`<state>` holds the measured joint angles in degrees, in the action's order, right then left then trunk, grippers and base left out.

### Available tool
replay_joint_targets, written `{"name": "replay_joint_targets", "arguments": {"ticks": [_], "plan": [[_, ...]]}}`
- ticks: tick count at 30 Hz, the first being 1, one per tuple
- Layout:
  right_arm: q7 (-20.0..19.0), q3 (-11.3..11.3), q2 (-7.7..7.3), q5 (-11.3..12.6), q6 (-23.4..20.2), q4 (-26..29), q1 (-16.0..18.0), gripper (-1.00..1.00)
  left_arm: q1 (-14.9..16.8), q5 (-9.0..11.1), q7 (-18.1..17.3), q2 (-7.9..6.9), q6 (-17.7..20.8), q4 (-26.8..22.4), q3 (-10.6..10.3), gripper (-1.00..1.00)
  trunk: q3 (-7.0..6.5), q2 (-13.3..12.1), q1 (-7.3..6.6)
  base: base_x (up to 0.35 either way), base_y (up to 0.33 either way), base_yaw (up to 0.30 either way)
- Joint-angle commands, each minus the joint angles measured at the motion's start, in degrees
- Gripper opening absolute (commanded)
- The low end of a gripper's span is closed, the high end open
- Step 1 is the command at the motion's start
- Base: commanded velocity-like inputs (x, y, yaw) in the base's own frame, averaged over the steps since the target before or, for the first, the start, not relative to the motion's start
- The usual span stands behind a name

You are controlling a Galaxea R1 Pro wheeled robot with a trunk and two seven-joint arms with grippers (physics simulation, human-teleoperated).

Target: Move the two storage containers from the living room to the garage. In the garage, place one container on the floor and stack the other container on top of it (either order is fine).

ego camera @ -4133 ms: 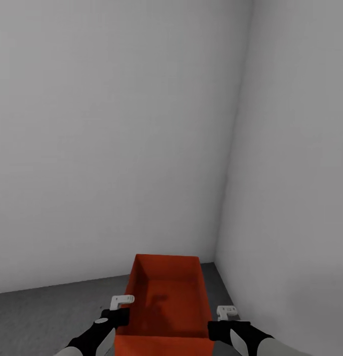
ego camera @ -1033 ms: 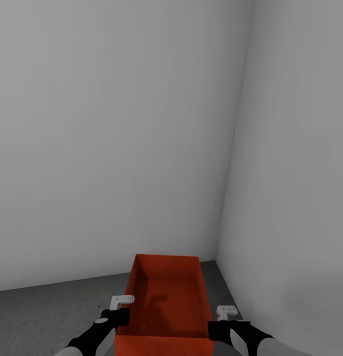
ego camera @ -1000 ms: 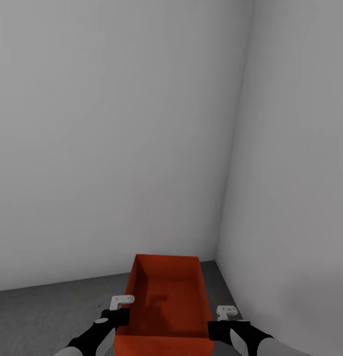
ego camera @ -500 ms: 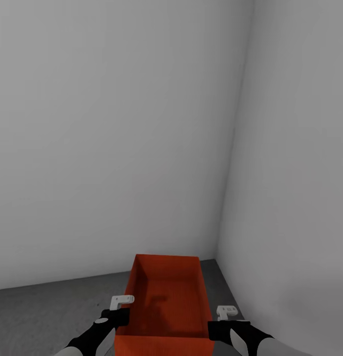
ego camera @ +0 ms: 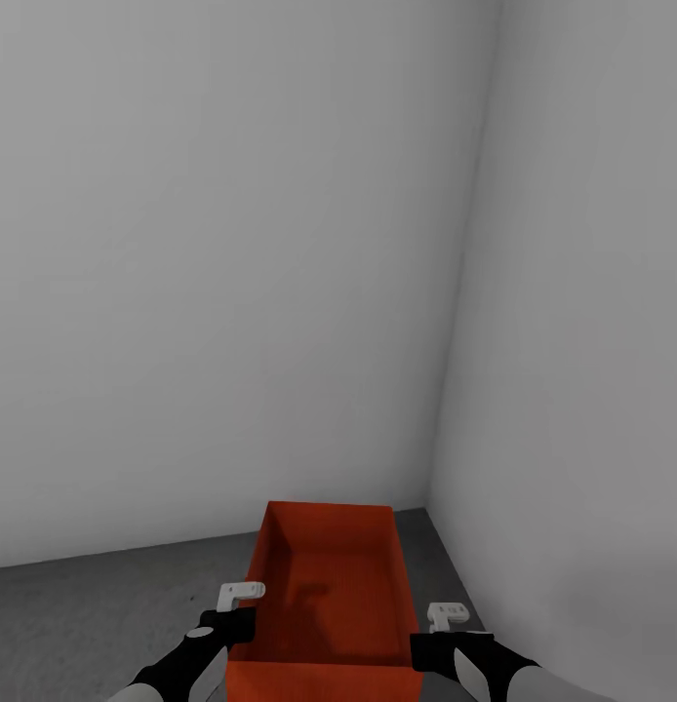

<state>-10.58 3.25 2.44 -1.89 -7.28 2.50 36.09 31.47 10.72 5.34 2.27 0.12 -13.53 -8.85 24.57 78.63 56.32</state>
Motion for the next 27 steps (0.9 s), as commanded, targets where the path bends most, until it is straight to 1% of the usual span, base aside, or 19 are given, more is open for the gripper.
{"name": "replay_joint_targets", "arguments": {"ticks": [1, 16, 24, 27], "plan": [[-4.63, 0.45, -2.35, 0.57, 0.59, 3.22, 0.04, -1.0, 0.0, 1.33, -1.29, -0.1, 0.06, 0.17, -1.69, -1.0, 0.07, 0.04, 0.0, 0.0, 0.0, 0.0], [-4.63, 0.45, -2.35, 0.49, 0.59, 3.22, 0.04, -1.0, 0.0, 1.33, -1.29, -0.08, 0.06, 0.17, -1.69, -1.0, 0.07, 0.04, 0.0, 0.0, 0.0, -0.022], [-4.63, 0.45, -2.35, 0.48, 0.6, 3.22, 0.04, -1.0, 0.0, 1.33, -1.29, -0.1, 0.06, 0.17, -1.69, -1.0, 1.5, 3.24, 1.75, 0.0, 0.0, -0.003], [-4.63, 0.45, -2.35, 0.5, 0.6, 3.22, 0.04, -1.0, 0.0, 1.34, -1.29, -0.08, 0.06, 0.17, -1.69, -1.0, 1.5, 3.24, 1.75, 0.0, 0.0, 0.0]]}}
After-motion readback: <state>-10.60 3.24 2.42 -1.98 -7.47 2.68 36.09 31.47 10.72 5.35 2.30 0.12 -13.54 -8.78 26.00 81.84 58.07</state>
